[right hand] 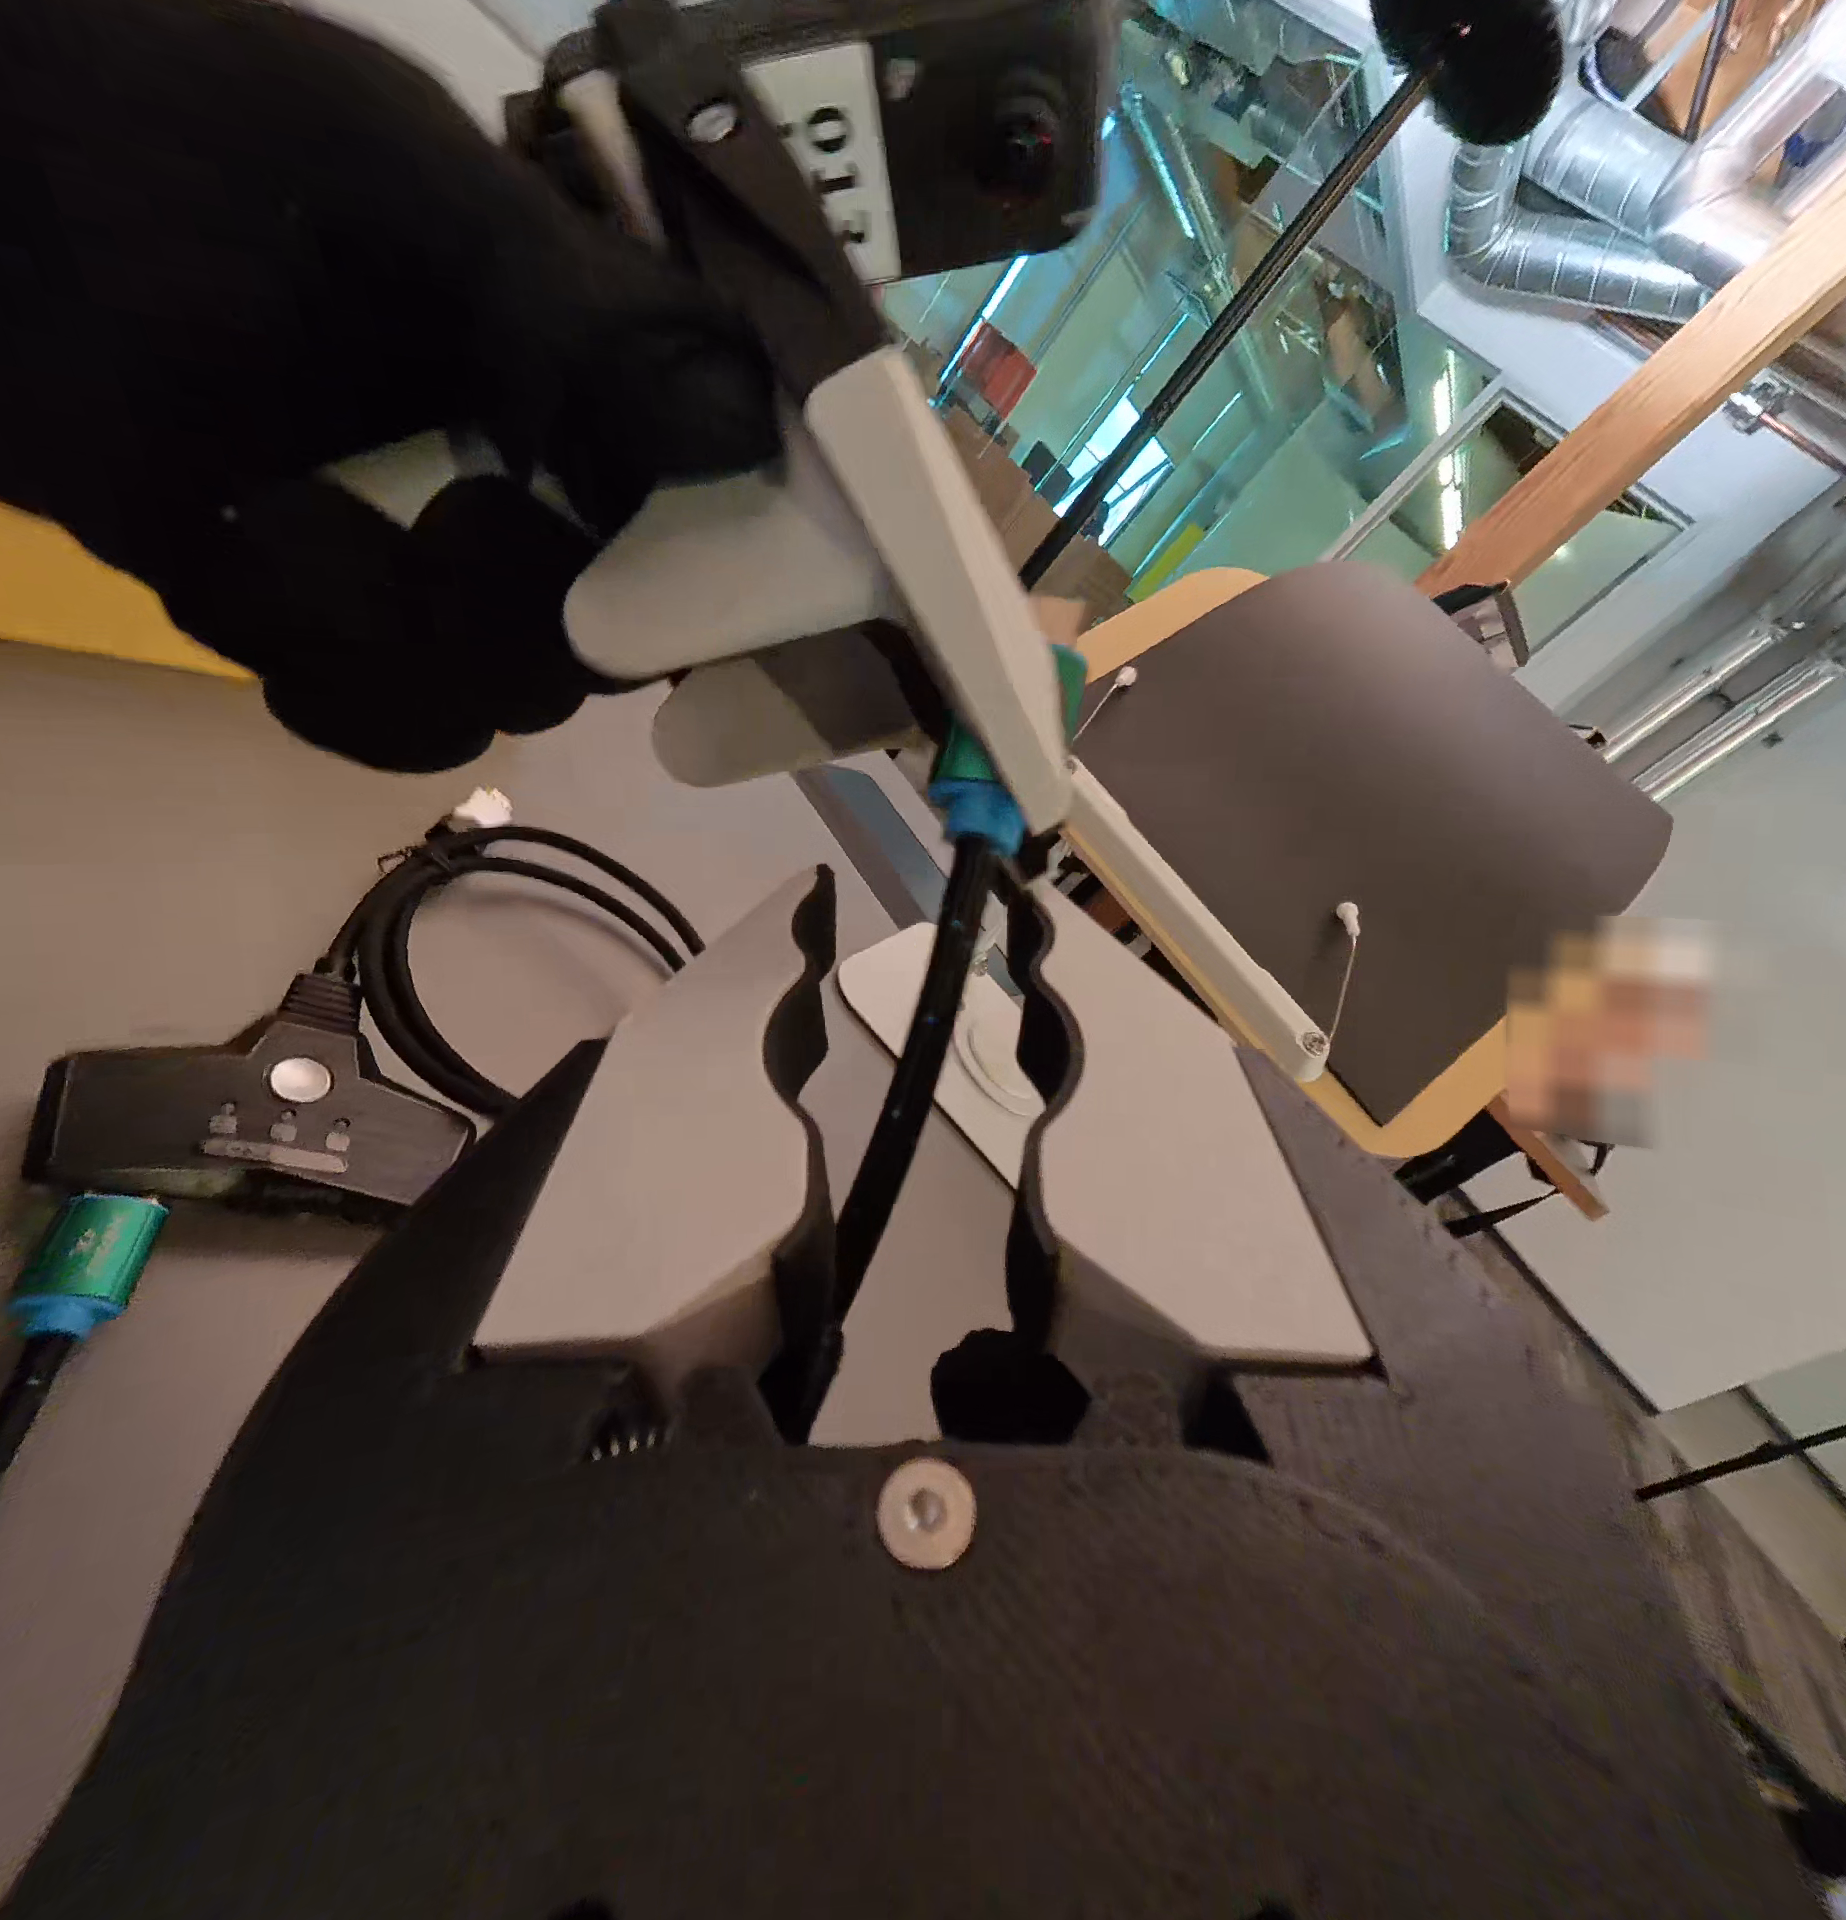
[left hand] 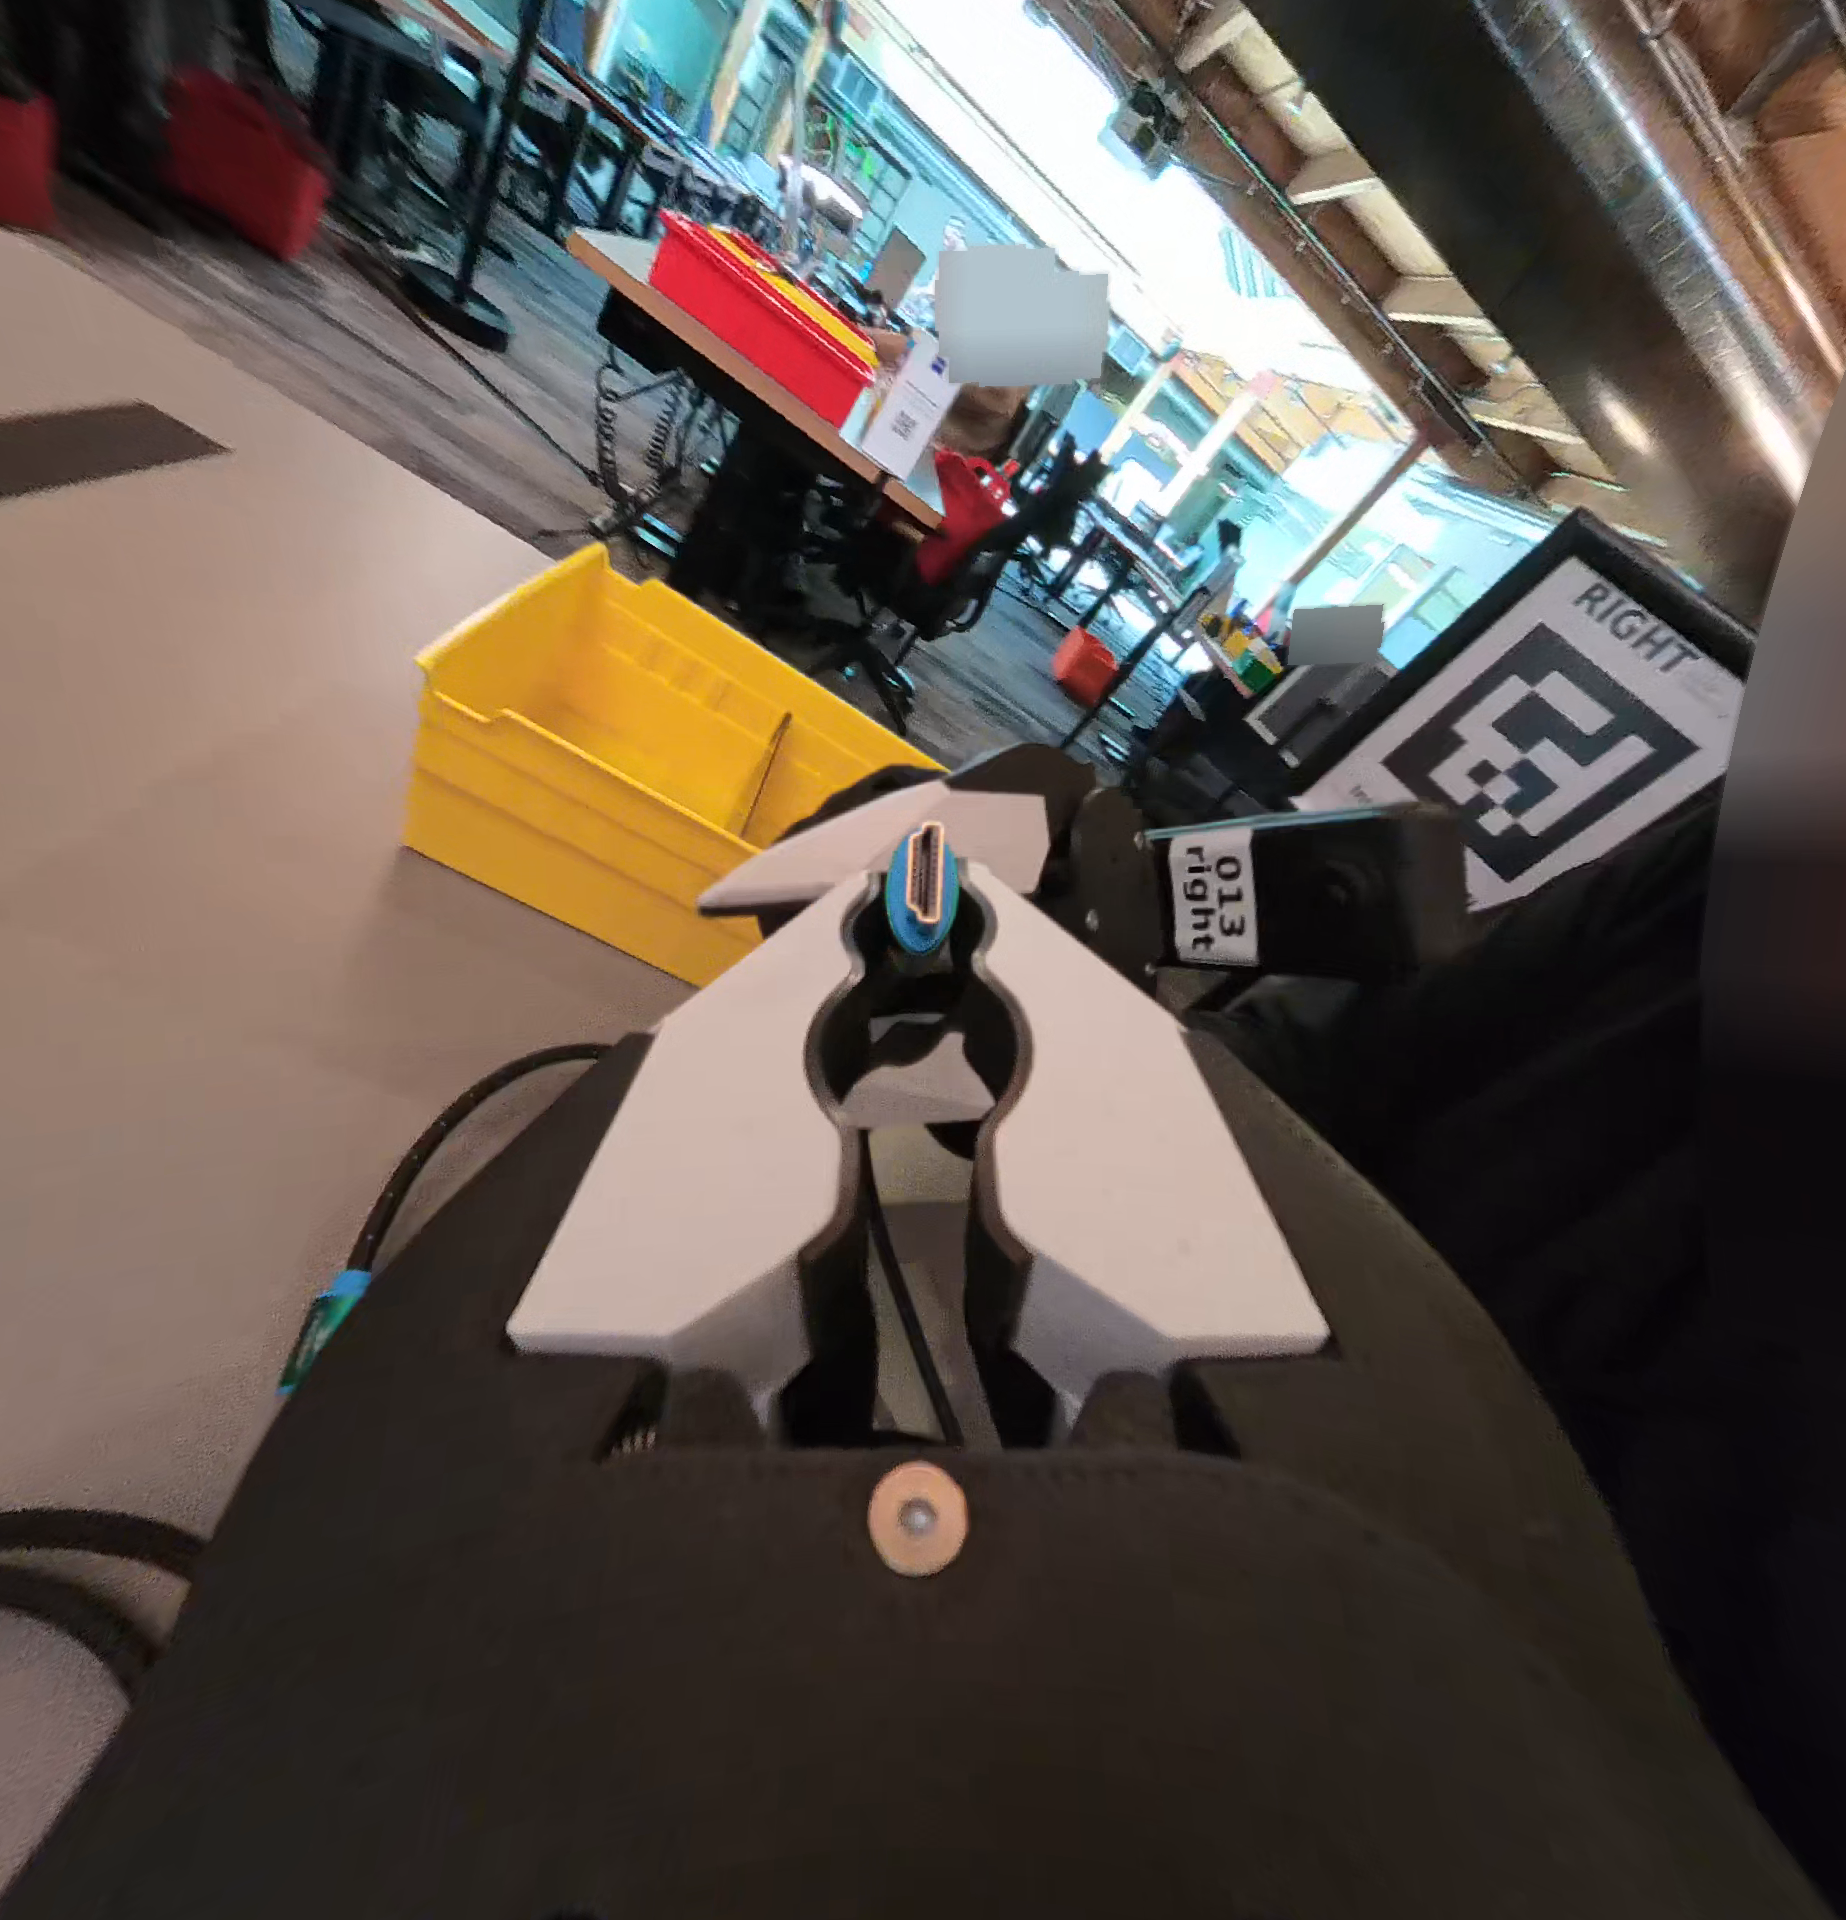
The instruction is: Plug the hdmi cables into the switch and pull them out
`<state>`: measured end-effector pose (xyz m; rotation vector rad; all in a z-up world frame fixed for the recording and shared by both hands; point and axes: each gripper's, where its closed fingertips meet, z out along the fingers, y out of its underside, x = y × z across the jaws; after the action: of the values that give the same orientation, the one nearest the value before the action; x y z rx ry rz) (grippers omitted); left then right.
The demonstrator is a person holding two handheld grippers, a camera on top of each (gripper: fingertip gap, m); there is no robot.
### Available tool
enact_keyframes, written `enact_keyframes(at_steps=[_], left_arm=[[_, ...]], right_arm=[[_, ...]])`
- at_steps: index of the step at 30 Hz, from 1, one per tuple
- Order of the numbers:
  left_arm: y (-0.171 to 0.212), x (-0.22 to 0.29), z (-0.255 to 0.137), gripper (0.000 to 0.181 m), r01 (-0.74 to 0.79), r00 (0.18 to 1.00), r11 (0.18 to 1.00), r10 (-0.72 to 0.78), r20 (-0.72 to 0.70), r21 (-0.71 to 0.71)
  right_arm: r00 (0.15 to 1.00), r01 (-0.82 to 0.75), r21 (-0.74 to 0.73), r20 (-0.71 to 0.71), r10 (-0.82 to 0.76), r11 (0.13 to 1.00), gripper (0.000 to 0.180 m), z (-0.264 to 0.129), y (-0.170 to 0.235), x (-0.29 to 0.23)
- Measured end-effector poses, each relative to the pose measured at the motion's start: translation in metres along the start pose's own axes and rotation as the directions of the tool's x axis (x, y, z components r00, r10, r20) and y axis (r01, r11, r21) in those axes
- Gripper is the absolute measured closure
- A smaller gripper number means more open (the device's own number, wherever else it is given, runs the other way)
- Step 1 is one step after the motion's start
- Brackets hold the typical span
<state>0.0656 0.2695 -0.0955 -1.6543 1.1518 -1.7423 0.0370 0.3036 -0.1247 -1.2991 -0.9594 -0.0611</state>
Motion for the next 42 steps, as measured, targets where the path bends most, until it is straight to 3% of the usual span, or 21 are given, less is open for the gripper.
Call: enact_keyframes(at_steps=[6, 21, 26, 32, 37, 38, 42], left_arm=[[0.019, -0.002, 0.002, 0.172, 0.06, 0.992, 0.993, -0.071, -0.103, -0.099], [0.034, -0.01, -0.005, 0.172, 0.191, 0.939, 0.977, -0.21, -0.273, -0.095], [0.043, -0.026, -0.003, 0.171, 0.146, 0.971, 0.982, -0.165, -0.171, -0.119], [0.056, -0.034, -0.005, 0.158, -0.065, 0.996, 0.979, 0.076, 0.049, -0.195], [0.053, -0.031, -0.009, 0.159, 0.204, 0.975, 0.969, -0.214, -0.056, -0.141], [0.052, -0.031, -0.012, 0.168, 0.236, 0.965, 0.964, -0.247, -0.086, -0.127], [0.053, -0.035, -0.017, 0.171, 0.255, 0.957, 0.96, -0.268, -0.111, -0.118]], right_arm=[[0.998, 0.049, 0.022, -0.05, -0.048, 0.999, 0.151, 0.004, 0.007, -0.007], [0.998, 0.057, 0.035, -0.009, -0.057, 0.998, 0.165, 0.005, 0.01, -0.018], [0.993, -0.052, -0.024, 0.102, 0.055, 0.998, 0.17, 0.008, 0.026, -0.025], [0.9, -0.327, -0.079, 0.277, 0.336, 0.942, 0.172, 0.012, 0.034, -0.04], [0.947, -0.23, -0.054, 0.219, 0.236, 0.972, 0.169, 0.012, 0.035, -0.038], [0.962, -0.187, -0.039, 0.194, 0.191, 0.982, 0.165, 0.012, 0.033, -0.036], [0.991, -0.063, -0.009, 0.119, 0.064, 0.998, 0.153, 0.01, 0.026, -0.028]])
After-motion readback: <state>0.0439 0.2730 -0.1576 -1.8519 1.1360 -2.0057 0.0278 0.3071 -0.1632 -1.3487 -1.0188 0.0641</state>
